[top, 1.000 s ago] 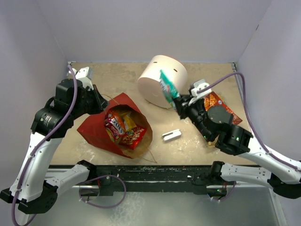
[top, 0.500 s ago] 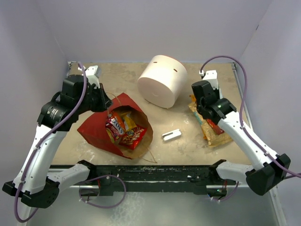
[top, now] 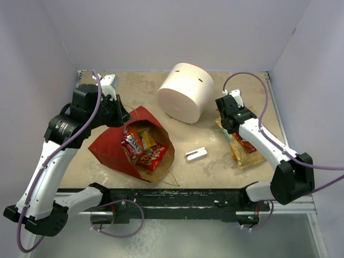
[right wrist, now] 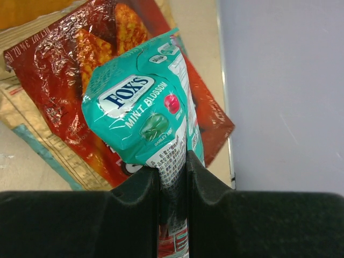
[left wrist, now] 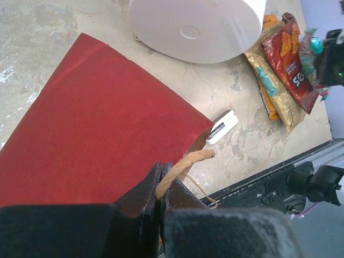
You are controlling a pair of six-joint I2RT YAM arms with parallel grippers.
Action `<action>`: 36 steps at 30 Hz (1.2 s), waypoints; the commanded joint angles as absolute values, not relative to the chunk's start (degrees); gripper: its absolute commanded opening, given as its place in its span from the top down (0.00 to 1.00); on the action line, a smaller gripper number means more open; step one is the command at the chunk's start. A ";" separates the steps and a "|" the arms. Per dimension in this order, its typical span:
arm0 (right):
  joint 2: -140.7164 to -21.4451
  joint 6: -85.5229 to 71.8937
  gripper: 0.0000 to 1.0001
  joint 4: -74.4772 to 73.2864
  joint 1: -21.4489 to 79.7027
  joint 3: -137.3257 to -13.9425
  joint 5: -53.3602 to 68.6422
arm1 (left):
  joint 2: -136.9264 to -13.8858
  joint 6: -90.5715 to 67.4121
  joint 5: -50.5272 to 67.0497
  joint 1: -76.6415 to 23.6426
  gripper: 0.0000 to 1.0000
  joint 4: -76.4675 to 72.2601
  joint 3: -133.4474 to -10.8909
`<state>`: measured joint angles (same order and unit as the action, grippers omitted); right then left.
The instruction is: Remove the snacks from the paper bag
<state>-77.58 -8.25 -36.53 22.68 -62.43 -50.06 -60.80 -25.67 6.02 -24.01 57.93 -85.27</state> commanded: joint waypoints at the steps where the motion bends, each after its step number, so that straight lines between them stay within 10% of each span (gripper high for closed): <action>1: -80.77 -2.83 1.00 -27.64 22.06 -59.90 -46.42 | -60.28 -25.17 6.21 -23.71 1.00 55.28 -87.13; 11: -85.06 -5.21 0.91 -28.03 22.06 -60.20 -35.61 | -59.92 -27.66 4.20 -23.64 1.00 55.50 -88.33; 21: -74.29 -6.40 0.28 -31.98 22.06 -62.40 -29.42 | -59.94 -28.78 0.11 -23.74 1.00 55.86 -88.68; 36: -56.04 3.93 0.17 -14.79 23.98 -58.26 15.49 | -57.33 -35.87 0.42 -23.78 1.00 55.72 -84.94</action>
<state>-58.48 1.19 -24.32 22.17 -60.14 -6.83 -58.85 -32.51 0.60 -24.01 58.35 -85.38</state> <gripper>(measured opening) 0.818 0.007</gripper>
